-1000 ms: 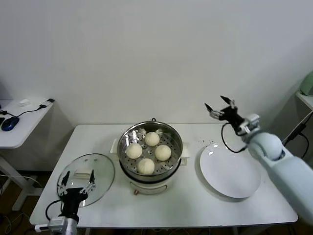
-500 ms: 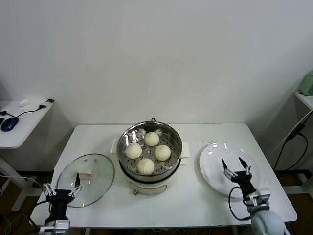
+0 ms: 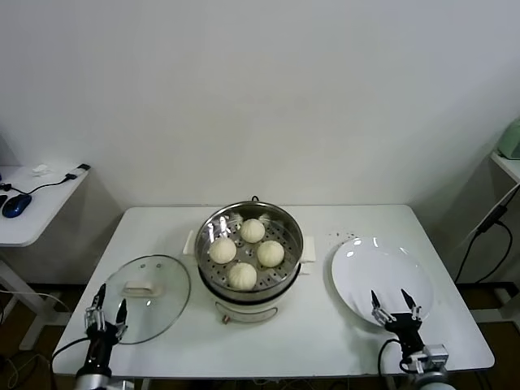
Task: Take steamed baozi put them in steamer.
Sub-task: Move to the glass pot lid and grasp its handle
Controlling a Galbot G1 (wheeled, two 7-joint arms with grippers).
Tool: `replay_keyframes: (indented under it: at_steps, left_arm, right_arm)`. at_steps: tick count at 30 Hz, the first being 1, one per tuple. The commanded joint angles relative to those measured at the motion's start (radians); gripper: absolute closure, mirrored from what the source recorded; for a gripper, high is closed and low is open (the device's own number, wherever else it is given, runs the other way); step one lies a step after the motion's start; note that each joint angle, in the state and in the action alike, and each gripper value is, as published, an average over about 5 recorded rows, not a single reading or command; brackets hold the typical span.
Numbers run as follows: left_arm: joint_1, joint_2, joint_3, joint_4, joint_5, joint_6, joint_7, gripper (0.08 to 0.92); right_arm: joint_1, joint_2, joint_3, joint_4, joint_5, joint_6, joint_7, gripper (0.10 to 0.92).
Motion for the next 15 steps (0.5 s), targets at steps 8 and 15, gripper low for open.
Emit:
replay_keyframes:
  at_steps: [8,15]
  left_arm:
    - [-0.188,0.017,0.042,0.24,0.292,0.016,-0.045,0.177]
    - [-0.246,0.022,0.056,0.289,0.288,0.018,-0.047,0.177]
  right_arm:
    - [-0.045,0.029,0.026,0.129,-0.031,-0.075,0.034,0.203]
    - [-0.047,0.031,0.028,0.171,-0.039,-0.102,0.042,0.203]
